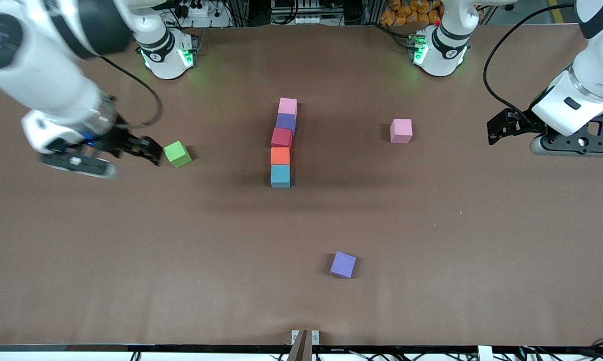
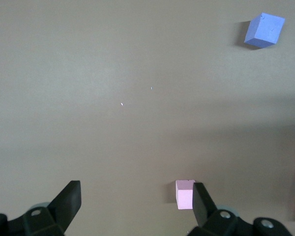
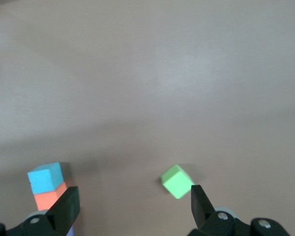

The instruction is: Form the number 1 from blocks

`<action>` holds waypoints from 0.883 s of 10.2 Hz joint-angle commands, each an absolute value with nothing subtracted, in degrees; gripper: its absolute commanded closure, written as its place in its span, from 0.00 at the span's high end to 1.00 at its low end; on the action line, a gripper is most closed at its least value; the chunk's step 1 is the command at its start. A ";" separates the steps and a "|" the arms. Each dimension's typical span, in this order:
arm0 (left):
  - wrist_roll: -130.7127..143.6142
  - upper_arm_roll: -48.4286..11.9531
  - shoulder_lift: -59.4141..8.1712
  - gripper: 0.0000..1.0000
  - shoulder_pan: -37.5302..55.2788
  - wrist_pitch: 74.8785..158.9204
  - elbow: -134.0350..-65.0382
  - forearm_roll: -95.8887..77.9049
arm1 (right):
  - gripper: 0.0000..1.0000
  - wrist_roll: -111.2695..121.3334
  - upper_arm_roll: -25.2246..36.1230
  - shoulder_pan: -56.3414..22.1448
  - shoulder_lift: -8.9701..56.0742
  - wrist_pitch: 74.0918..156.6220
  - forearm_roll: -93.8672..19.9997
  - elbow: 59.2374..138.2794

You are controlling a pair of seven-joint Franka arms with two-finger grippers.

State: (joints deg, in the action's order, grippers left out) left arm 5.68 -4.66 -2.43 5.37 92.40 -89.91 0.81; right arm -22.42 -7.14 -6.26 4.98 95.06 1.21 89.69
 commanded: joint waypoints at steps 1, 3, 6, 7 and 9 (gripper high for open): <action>4.13 -4.57 -2.90 1.00 5.45 91.41 -88.51 0.35 | 1.00 -7.81 -4.32 -0.73 1.24 93.27 -1.23 91.93; 4.13 -4.57 -2.90 1.00 5.36 91.67 -88.51 0.35 | 1.00 0.77 -0.03 0.79 -0.17 89.93 -1.14 92.20; 4.13 -4.57 -2.90 1.00 5.27 92.63 -88.59 0.44 | 1.00 1.76 1.14 2.11 -0.35 89.74 -0.36 91.85; 4.22 -4.57 -2.90 1.00 5.27 92.64 -88.59 0.44 | 1.00 1.67 1.14 2.02 -0.26 89.74 0.34 91.50; 4.22 -4.57 -2.90 1.00 5.27 92.64 -88.59 0.44 | 1.00 1.32 3.32 1.59 -0.44 89.56 -0.26 90.88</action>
